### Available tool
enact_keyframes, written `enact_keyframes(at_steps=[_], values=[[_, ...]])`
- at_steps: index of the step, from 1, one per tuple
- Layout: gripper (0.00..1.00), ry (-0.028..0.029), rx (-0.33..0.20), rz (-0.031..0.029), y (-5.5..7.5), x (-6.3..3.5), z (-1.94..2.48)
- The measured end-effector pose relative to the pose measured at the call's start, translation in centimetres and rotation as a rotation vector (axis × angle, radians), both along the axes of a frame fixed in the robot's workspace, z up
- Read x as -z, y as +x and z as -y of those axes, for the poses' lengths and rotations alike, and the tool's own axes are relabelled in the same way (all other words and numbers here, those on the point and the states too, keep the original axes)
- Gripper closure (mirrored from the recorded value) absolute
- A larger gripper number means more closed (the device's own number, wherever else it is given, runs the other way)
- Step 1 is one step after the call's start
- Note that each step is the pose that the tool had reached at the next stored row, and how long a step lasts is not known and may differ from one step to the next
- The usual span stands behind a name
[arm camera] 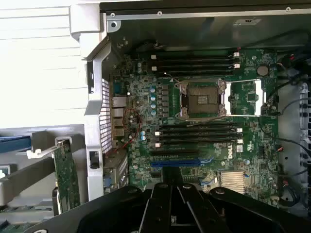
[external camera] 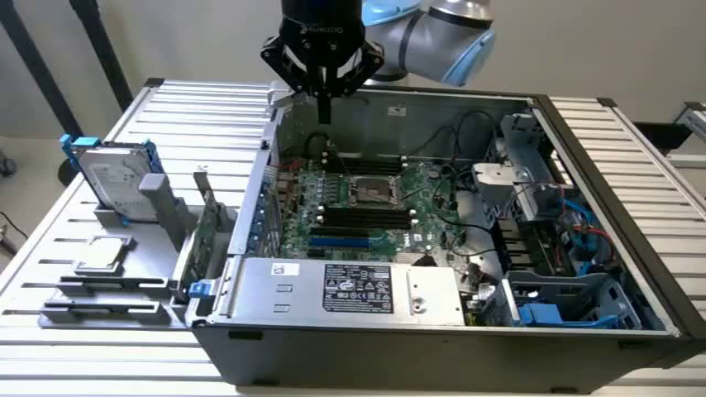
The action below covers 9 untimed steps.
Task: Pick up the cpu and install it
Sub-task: 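Reach for the cpu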
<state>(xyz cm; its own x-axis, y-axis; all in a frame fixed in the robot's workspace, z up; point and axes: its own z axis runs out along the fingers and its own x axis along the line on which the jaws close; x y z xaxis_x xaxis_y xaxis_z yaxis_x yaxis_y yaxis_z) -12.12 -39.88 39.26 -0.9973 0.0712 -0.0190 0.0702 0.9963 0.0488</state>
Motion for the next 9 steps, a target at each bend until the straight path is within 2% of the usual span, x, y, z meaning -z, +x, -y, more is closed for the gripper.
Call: enact_keyframes(at_steps=[9], values=[[0.89,0.0,0.0,0.0,-0.02,0.0,0.0]])
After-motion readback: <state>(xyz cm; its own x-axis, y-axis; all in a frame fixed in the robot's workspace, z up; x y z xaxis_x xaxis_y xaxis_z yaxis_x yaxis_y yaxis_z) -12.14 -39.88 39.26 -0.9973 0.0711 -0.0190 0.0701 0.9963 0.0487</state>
